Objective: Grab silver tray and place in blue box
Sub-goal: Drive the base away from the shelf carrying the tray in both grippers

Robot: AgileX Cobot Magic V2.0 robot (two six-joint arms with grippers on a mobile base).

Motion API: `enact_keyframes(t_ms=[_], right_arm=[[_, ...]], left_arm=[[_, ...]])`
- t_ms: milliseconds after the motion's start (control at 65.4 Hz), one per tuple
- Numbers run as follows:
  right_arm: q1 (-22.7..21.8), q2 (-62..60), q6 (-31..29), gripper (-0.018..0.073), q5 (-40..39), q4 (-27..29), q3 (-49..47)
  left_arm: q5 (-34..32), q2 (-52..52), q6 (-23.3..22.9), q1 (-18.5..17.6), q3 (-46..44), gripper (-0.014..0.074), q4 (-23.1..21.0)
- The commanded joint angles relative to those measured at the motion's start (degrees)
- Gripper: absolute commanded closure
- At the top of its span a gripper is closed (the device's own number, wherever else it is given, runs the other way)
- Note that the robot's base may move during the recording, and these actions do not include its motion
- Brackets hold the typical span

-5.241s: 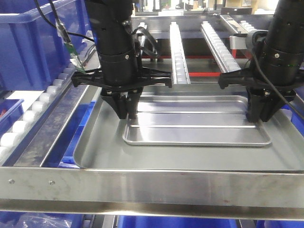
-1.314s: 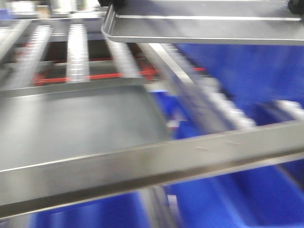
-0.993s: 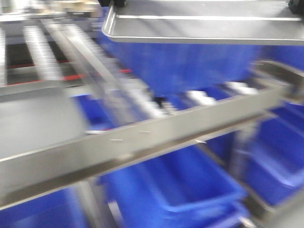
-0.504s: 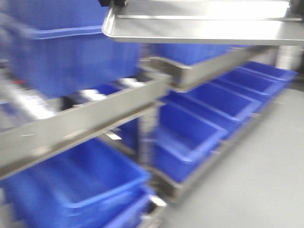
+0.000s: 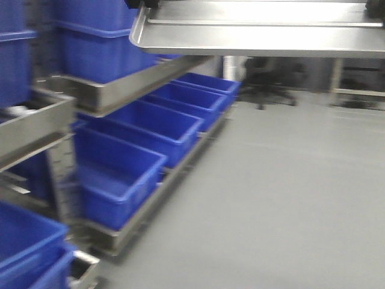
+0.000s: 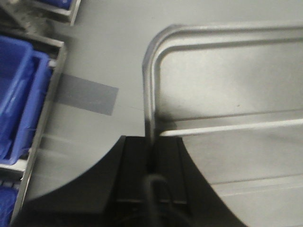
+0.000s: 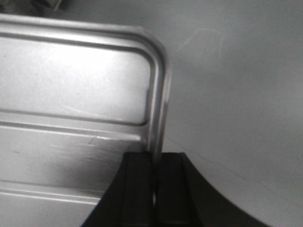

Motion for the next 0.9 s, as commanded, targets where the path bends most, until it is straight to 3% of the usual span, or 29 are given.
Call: enact_keyframes(t_ms=[0,886], right_arm=[[-0.1,-2.0,-0.7,0.0501,-2.4,-3.7,-2.2],[-0.1,-2.0,-0.7,0.0501,-2.4,-3.7,-2.2]], left_arm=[[0.2,-2.5,1.2,-0.1,-1.8,0.0701,3.0],[0.2,-2.5,1.2,-0.1,-1.8,0.0701,3.0]])
